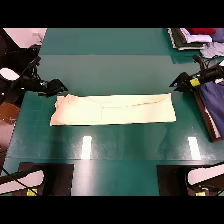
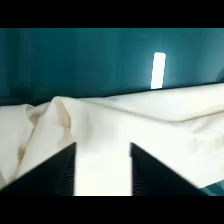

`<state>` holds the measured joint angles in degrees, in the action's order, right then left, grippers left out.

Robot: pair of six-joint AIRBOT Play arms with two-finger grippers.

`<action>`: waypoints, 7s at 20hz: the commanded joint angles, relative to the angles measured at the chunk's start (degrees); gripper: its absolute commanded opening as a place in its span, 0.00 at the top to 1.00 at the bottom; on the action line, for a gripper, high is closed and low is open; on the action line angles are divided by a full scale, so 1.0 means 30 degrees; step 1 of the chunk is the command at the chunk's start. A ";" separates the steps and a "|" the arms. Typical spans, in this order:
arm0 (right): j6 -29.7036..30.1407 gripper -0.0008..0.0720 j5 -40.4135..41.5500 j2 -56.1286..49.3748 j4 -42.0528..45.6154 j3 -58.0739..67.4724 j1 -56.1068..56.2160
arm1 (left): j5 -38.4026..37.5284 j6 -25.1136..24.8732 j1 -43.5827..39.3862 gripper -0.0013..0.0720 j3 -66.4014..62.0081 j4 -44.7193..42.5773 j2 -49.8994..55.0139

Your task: Fold the shirts.

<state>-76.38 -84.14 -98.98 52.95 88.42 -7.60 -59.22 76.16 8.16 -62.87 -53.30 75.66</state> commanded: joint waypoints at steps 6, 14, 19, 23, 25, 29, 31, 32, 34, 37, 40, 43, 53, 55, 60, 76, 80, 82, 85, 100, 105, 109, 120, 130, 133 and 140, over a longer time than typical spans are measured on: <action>0.2382 0.35 -0.0583 0.0146 -0.0670 -0.5275 -0.3366 | -0.2433 -0.0590 0.0015 0.94 -0.0423 0.0816 0.0036; 0.4240 0.38 0.1209 0.0124 -0.1836 -0.7759 -0.1428 | -0.1581 -0.0546 -0.1712 0.95 -0.0386 0.0925 0.0051; 0.4947 0.97 0.1494 0.0131 -0.2280 -0.7373 -0.0131 | 0.2368 -0.0357 -0.6455 0.95 -0.0444 0.0896 0.0481; 0.3985 0.97 -0.1829 0.0998 -0.2295 -0.5107 0.0415 | 0.2594 -0.0342 -0.9173 0.95 -0.1698 0.0925 0.2958; 0.2455 0.97 -0.2535 0.2397 -0.2310 -0.3592 0.0933 | 0.2572 0.0408 -1.0251 0.95 -0.3322 0.0933 0.4787; -0.0087 0.97 -0.2871 0.5209 -0.2310 -0.0437 0.2419 | 0.2601 0.0641 -1.2451 0.95 -0.6317 0.0940 0.7868; -0.0984 0.97 -0.2856 0.5807 -0.2317 0.1188 0.3330 | 0.2586 0.0787 -1.3282 0.95 -0.7359 0.0940 0.8961; -0.1275 0.97 -0.2907 0.5850 -0.2317 0.2055 0.3847 | 0.2601 0.1224 -1.3559 0.95 -0.7723 0.0962 0.9413; -0.1741 0.97 -0.2841 0.5829 -0.2310 0.3432 0.4911 | 0.2885 0.1632 -1.3886 0.95 -0.7963 0.1064 0.9930; -0.2098 0.97 -0.2659 0.5253 -0.2310 0.5260 0.6448 | 0.3767 0.1617 -1.4018 0.95 -0.7970 0.1960 1.0018; -0.2237 0.97 -0.2667 0.4218 -0.2310 0.6972 0.7978 | 0.3898 0.1610 -1.4018 0.95 -0.7963 0.2441 1.0018; -0.2237 0.97 -0.2637 0.3322 -0.2302 0.8123 0.9275 | 0.3818 0.1610 -1.4010 0.95 -0.7970 0.1967 1.0010; -0.1537 0.97 0.0488 0.1071 -0.2863 0.8867 1.3624 | -0.0029 0.1617 -0.7614 0.95 -0.7992 -0.3563 0.4320; -0.0656 0.97 0.2943 0.0306 -0.4029 0.8816 1.5045 | -0.0488 0.1610 -0.5595 0.95 -0.7992 -0.4554 0.2543; 0.0481 0.96 0.8342 -0.2645 -0.4313 0.8837 1.8950 | -0.0597 0.1603 -0.1974 0.94 -0.7992 -0.5166 -0.0408; 0.0270 0.31 -0.1173 -0.1690 -0.1231 0.4561 1.2743 | -0.4022 0.0940 -0.1064 0.95 -0.7985 -0.5129 -0.1027; 0.0262 0.31 0.2623 0.0867 -0.1304 -0.1719 1.0193 | -0.4087 0.0940 -0.1064 0.94 -0.7985 -0.5100 -0.1013; 0.0262 0.30 0.4896 0.1690 -0.1603 -0.4364 0.9551 | -0.4080 0.0947 -0.1064 0.94 -0.7985 -0.5093 -0.0991; 0.0889 0.07 0.6360 0.1246 -0.4415 -0.6382 0.9282 | -0.4029 0.0947 -0.1064 0.94 -0.7985 -0.5078 -0.0991; 0.3606 0.97 0.6186 -0.3585 -0.8961 -0.0517 1.3063 | -0.3891 0.0954 -0.1071 0.94 -0.7359 -0.3242 -0.0998; 0.1559 0.97 0.5967 -0.0328 -0.3723 -0.0189 0.8969 | -0.2871 0.0576 -0.2980 0.95 -0.5967 -0.2608 -0.0991; 0.1107 0.97 0.6601 0.2324 -0.1916 -0.0189 0.3942 | -0.0321 0.0481 -0.5639 0.95 -0.5865 -0.2586 -0.0991; 0.1122 0.97 1.1613 0.3075 -0.2302 -0.0182 -0.6113 | 0.2259 0.0510 -0.8597 0.95 -0.5865 -0.2557 -0.0947; 0.1129 0.97 0.9049 0.2273 -0.2244 0.6506 -0.6572 | 0.2062 0.0619 -0.8597 0.94 -0.5865 -0.2550 -0.0947; 0.1137 0.97 0.7817 0.2273 -0.2237 0.8786 -0.6798 | 0.1559 0.0619 -0.8597 0.94 -0.5865 -0.2550 -0.0947; 0.1151 0.97 0.7431 0.4692 0.0984 0.7599 -0.6798 | 0.0561 0.0612 -0.8597 0.94 -0.5865 -0.2528 -0.0954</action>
<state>-72.95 -60.90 -88.07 49.52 113.47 -27.92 -55.96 78.04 -17.63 -80.49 -60.93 72.77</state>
